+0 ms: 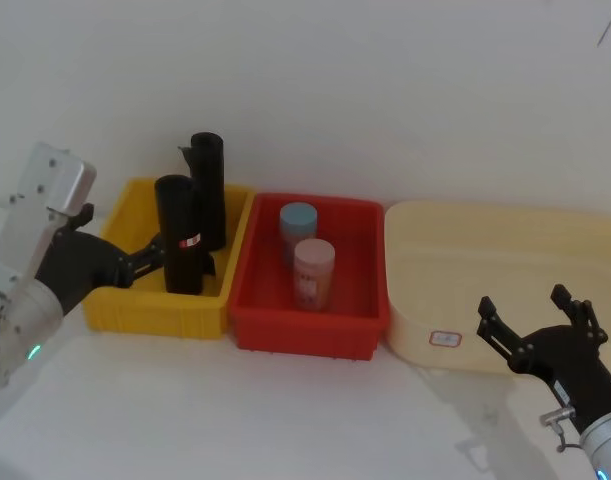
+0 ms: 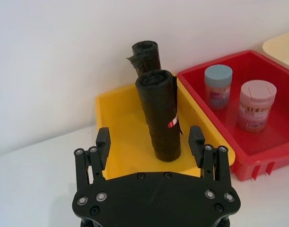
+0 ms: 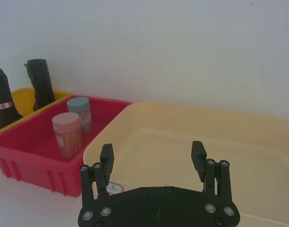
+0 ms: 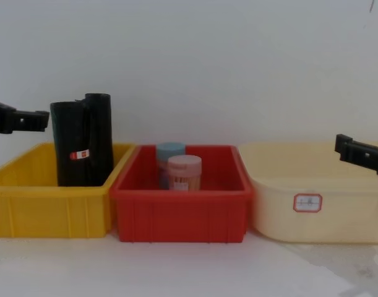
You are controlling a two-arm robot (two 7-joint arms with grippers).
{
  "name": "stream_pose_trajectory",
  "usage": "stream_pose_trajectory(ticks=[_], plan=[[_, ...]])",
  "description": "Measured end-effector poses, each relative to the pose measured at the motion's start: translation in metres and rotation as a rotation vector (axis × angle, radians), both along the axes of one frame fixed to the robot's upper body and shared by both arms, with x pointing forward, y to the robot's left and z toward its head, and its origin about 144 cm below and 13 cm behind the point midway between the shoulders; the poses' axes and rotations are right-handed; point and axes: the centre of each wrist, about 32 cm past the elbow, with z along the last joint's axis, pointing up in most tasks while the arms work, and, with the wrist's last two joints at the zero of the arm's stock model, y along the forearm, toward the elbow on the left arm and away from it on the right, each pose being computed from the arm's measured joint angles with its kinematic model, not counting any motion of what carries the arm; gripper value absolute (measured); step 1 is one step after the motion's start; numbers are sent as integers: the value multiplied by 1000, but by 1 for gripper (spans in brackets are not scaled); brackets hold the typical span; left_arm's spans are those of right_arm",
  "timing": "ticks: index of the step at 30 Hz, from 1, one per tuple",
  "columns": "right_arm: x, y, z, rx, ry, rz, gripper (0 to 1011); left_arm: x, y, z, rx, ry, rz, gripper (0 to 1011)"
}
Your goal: Pick up the garbage bag with the one hand and transfer it to the other hand.
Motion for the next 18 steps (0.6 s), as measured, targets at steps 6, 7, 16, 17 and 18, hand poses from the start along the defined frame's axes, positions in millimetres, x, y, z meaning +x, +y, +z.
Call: stream_pose_trajectory(ticks=[6, 7, 16, 17, 18], plan=[[0, 0, 0, 0, 0, 0, 1002, 12, -5, -5, -19, -1, -1, 1001], [0, 0, 0, 0, 0, 0, 1002, 13, -5, -6, -21, 1, 0, 1001], [0, 0, 0, 0, 0, 0, 1001, 26, -15, -14, -50, 39, 20, 1001], [0, 0, 0, 0, 0, 0, 1002, 27, -16, -14, -51, 44, 23, 1001], [0, 0, 0, 0, 0, 0, 1001, 28, -16, -15, -53, 48, 25, 1001]])
